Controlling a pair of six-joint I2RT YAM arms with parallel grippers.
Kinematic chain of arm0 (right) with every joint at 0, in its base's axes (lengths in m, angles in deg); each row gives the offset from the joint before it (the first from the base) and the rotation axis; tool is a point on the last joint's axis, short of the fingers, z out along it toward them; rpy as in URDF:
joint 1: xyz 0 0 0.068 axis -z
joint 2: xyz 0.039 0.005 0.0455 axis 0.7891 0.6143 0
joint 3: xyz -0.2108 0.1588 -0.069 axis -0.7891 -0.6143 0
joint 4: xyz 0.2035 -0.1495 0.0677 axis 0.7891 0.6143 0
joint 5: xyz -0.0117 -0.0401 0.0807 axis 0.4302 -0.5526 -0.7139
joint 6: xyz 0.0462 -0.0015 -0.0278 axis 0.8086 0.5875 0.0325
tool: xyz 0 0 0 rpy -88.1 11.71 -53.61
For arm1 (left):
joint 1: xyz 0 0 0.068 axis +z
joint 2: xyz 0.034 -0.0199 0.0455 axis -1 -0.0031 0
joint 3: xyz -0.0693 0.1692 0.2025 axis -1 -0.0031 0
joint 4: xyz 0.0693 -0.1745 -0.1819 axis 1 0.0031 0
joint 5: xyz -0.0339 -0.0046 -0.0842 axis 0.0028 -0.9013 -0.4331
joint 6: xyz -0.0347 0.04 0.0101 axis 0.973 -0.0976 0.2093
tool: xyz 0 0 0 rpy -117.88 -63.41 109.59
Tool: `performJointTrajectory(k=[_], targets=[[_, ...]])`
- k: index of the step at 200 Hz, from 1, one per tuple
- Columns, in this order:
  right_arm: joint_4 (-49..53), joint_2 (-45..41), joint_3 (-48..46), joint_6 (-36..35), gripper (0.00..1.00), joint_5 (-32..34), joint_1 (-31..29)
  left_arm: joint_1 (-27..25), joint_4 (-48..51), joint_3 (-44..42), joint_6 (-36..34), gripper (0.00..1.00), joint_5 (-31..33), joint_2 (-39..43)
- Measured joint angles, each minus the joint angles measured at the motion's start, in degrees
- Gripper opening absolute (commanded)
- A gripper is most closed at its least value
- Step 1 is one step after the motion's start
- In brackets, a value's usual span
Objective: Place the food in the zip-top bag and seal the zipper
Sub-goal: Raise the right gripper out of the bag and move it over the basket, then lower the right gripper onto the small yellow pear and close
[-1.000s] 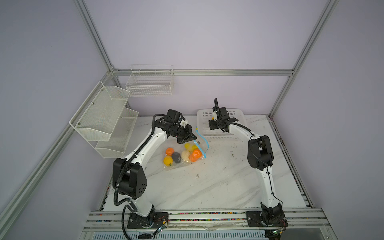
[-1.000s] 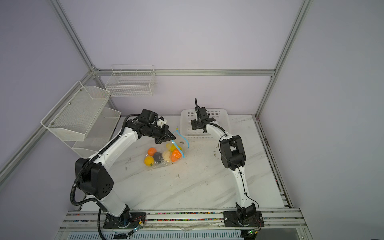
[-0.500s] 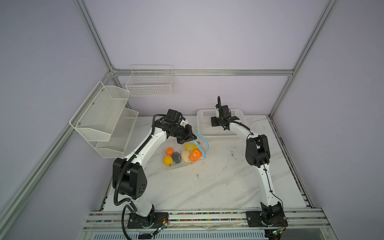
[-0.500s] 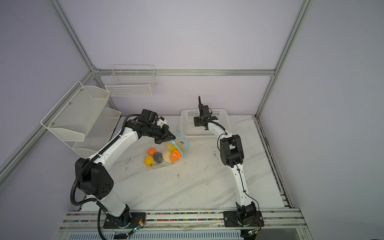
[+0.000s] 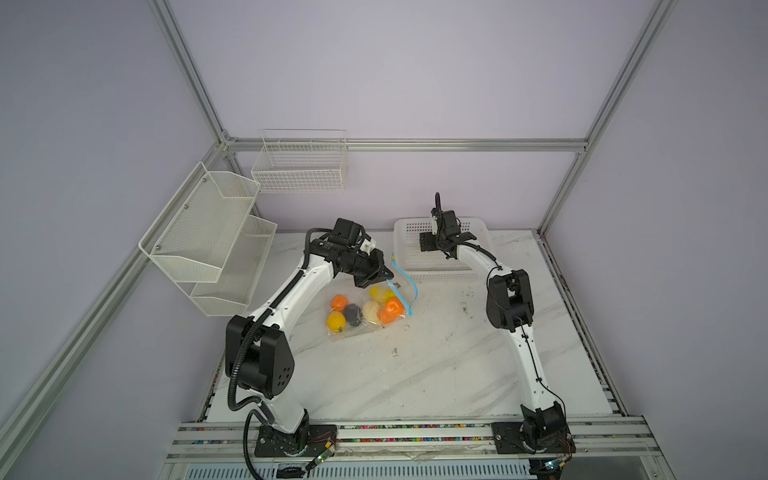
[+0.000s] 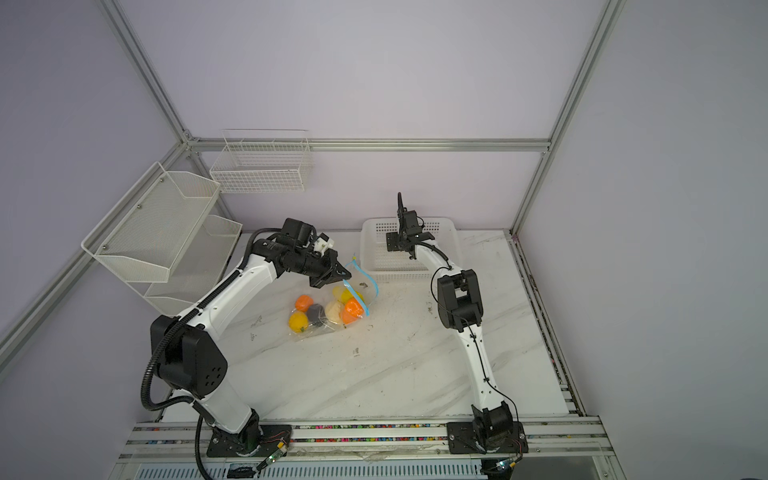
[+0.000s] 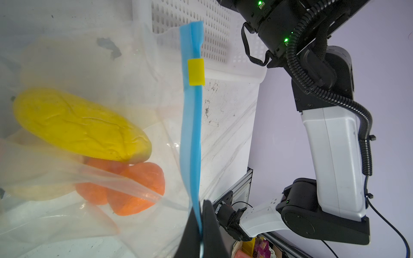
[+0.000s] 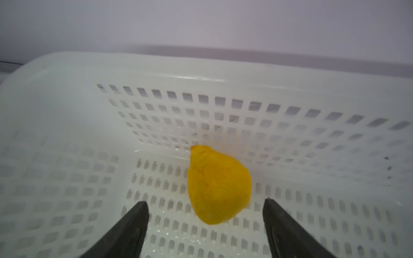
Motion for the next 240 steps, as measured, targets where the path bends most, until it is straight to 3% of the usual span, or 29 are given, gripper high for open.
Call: performJointTrajectory(k=[136, 240], targets=[[-0.2, 6.62, 6.73, 2.1, 0.85, -1.55, 1.09, 0.11, -0.02, 0.0, -0.02, 0.0, -0.02, 0.0], [-3.43, 8.94, 7.48, 4.0, 0.77, -2.6, 1.66, 0.11, -0.02, 0.0, -0.02, 0.0, -0.02, -0.09]])
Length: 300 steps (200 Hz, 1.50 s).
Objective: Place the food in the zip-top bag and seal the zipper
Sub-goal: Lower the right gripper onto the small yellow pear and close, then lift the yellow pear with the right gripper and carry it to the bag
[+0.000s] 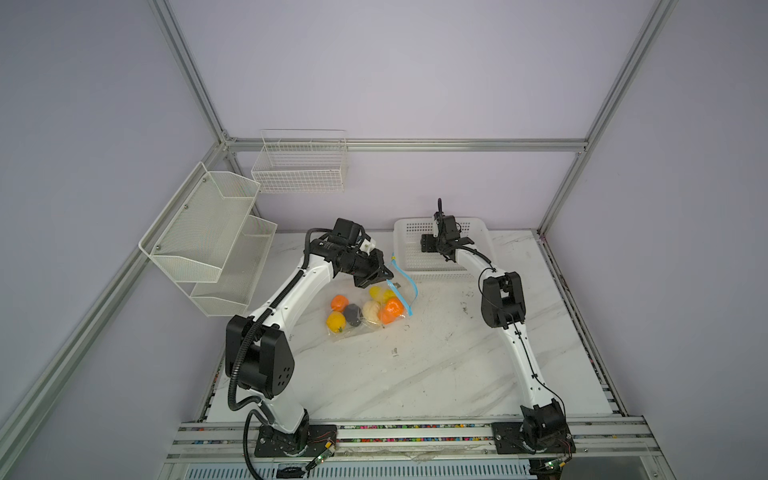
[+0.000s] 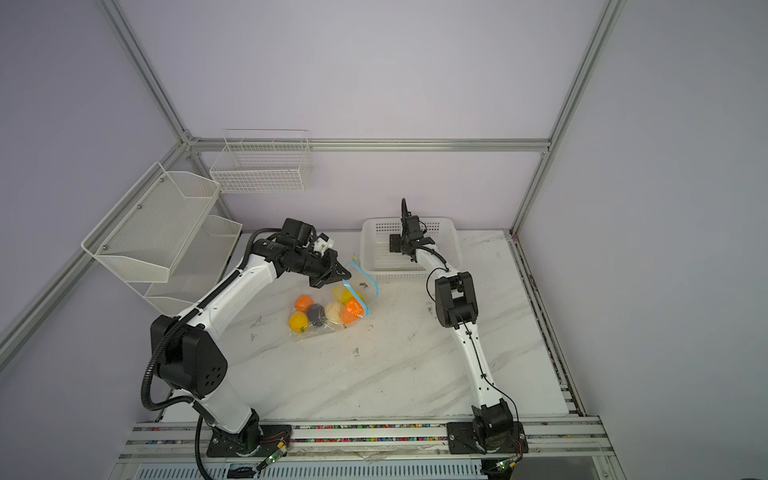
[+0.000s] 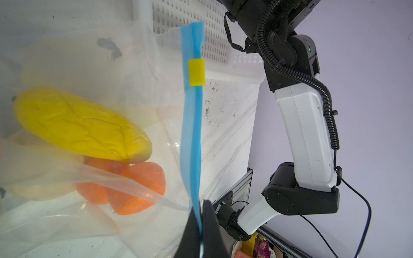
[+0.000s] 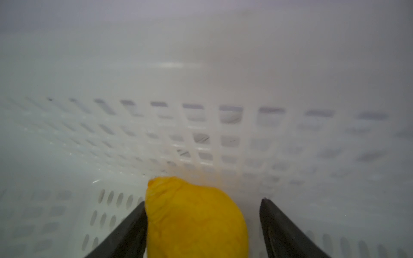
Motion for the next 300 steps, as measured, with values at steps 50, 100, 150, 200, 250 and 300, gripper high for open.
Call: performJointTrajectory(k=[50, 100, 150, 200, 250, 300], targets=[[-1.05, 0.0, 0.0, 0.81, 0.71, -0.15, 0.02, 0.07, 0.0, 0.0, 0.0, 0.0, -0.02, -0.11], [-1.53, 0.0, -0.15, 1.01, 0.66, -0.17, 0.13, 0.11, 0.0, 0.0, 0.0, 0.0, -0.02, -0.11], [-2.01, 0.0, -0.87, 1.05, 0.63, -0.07, 0.28, 0.11, 0.0, 0.0, -0.02, 0.0, -0.02, -0.11], [-2.29, -0.02, -1.51, 1.05, 0.62, 0.04, 0.28, 0.13, 0.0, 0.0, -0.02, 0.0, -0.02, -0.11], [-3.28, -0.48, -2.86, 1.07, 0.61, 0.04, 0.28, 0.13, 0.0, 0.0, 0.0, 0.0, -0.02, -0.11], [-4.11, -1.4, -4.44, 1.07, 0.6, 0.04, 0.28, 0.13, 0.0, 0.0, -0.02, 0.0, -0.02, -0.11]])
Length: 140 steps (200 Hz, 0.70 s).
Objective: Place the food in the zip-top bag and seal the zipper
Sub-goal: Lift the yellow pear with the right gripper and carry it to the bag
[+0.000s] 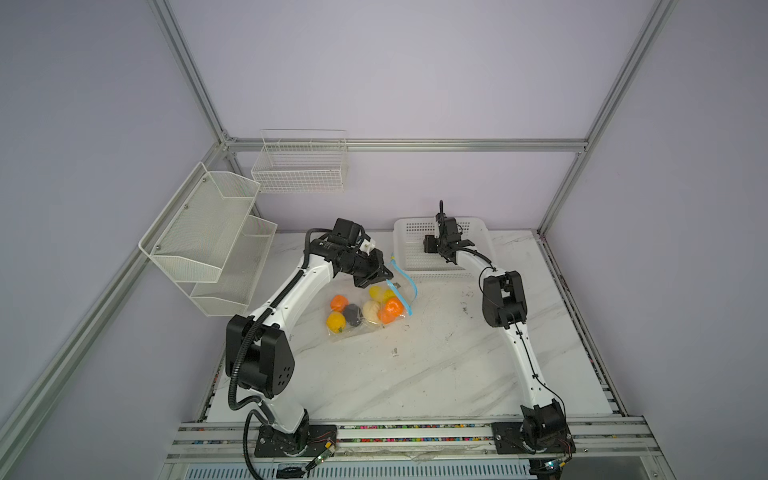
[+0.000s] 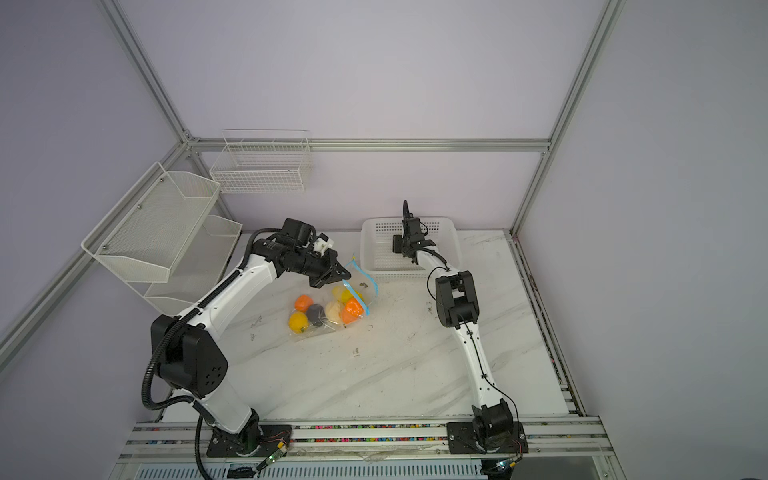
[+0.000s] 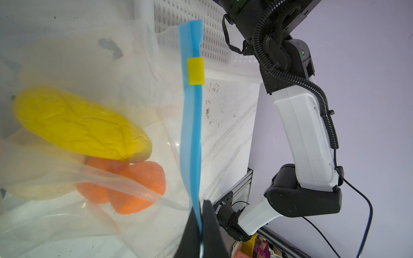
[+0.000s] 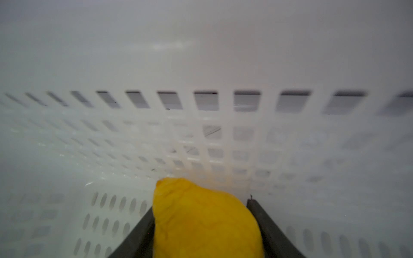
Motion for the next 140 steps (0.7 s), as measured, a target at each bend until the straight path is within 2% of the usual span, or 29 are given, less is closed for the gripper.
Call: performJointTrajectory(k=[140], targets=[[-1.62, -7.69, -6.82, -0.57, 0.6, -2.23, 0.0, 0.0, 0.0, 0.0, 0.0, 0.0, 0.0, 0.0]])
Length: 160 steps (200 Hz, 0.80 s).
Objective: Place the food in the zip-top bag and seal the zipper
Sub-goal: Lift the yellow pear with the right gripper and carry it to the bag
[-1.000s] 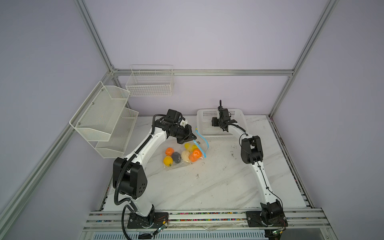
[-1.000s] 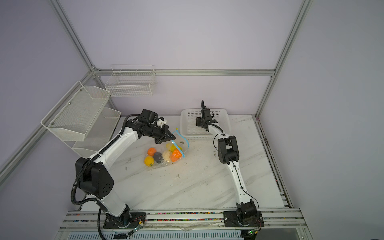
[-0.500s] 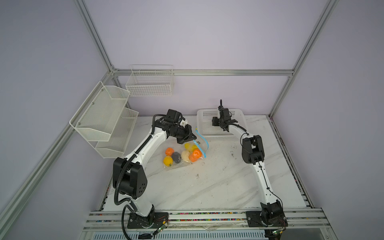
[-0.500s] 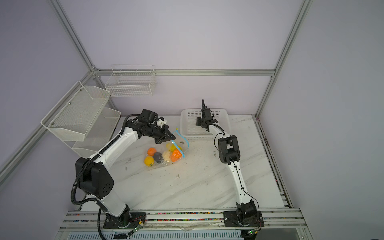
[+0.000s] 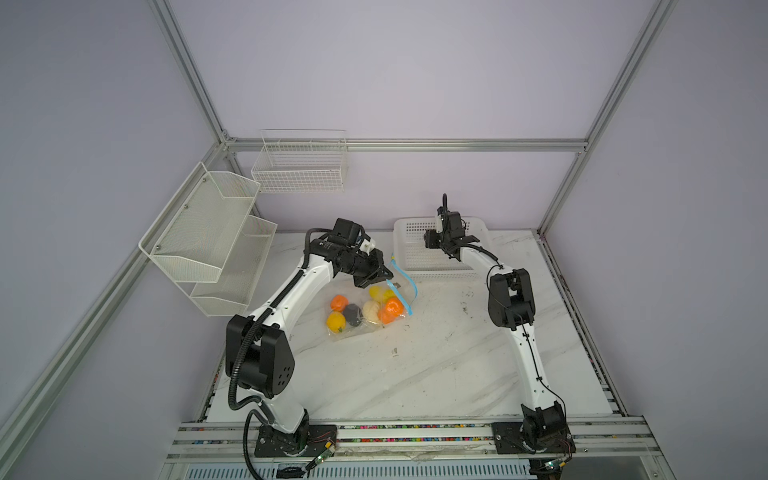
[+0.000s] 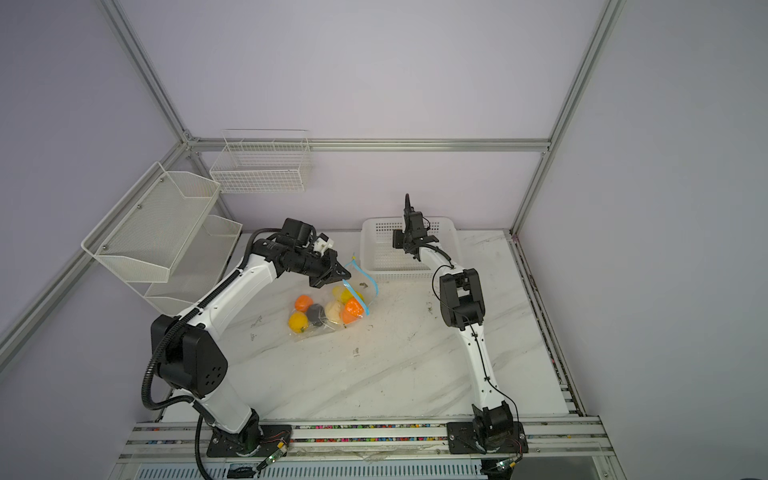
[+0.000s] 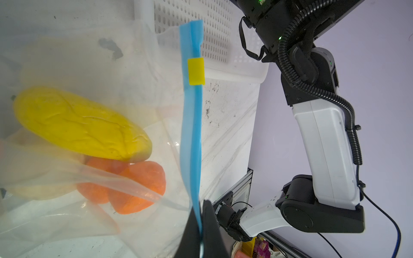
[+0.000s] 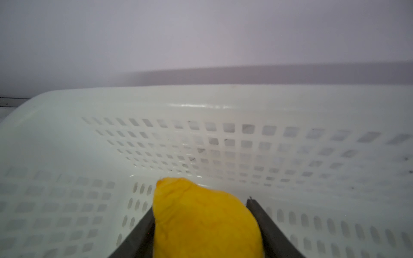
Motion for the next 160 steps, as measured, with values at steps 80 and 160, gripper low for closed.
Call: performJointTrajectory(k=[80, 160], targets=[[-2.95, -7.98, -10.49, -1.36, 0.6, -4.61, 0.0, 0.0, -0.04, 0.0, 0.0, 0.0, -0.02, -0.87], [-6.38, -20.41, -24.15, -0.98, 0.6, -9.88, 0.0, 0.0, -0.07, 0.0, 0.0, 0.0, -0.22, -0.96]])
